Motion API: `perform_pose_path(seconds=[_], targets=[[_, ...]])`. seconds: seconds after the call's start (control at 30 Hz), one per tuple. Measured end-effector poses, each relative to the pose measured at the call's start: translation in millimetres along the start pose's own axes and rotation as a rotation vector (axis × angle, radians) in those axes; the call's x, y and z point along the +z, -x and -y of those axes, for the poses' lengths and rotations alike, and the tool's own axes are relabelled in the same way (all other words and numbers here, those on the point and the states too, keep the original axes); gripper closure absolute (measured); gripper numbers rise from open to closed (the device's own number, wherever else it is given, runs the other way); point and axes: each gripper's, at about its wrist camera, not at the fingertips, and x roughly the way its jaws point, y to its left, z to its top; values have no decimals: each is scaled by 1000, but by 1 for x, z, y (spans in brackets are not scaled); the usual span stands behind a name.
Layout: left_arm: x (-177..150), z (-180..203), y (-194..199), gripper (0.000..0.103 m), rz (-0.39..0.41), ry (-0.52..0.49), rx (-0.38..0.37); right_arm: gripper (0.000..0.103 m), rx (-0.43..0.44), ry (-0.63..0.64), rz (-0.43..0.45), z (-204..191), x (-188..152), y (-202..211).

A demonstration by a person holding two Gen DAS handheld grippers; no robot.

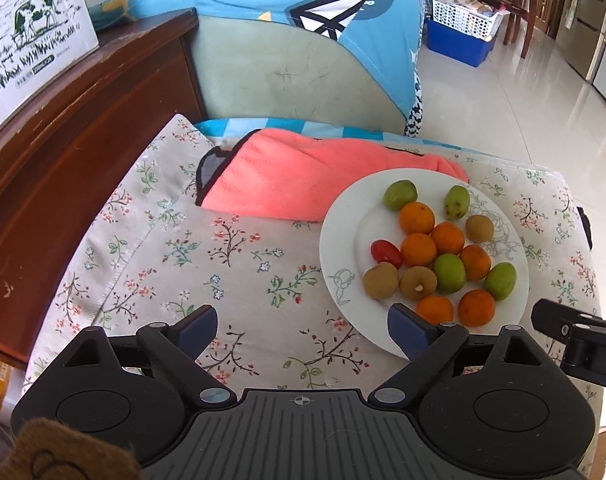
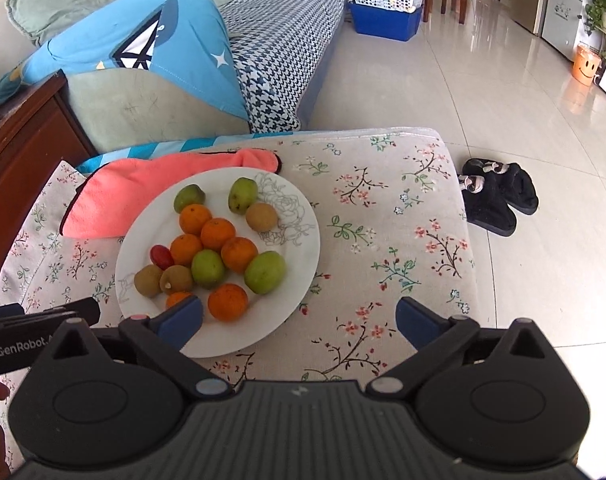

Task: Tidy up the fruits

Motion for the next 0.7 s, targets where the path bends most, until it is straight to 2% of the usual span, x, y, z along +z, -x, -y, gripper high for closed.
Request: perform_pose_path(seconds=[0.23,0.7], targets=[[2,2,-6,9,-22,13,6,1,-36,56,-14,-7,-1,-6],[1,8,-12,9,-36,6,21,1,-37,100,-34,-17,-4,-13]])
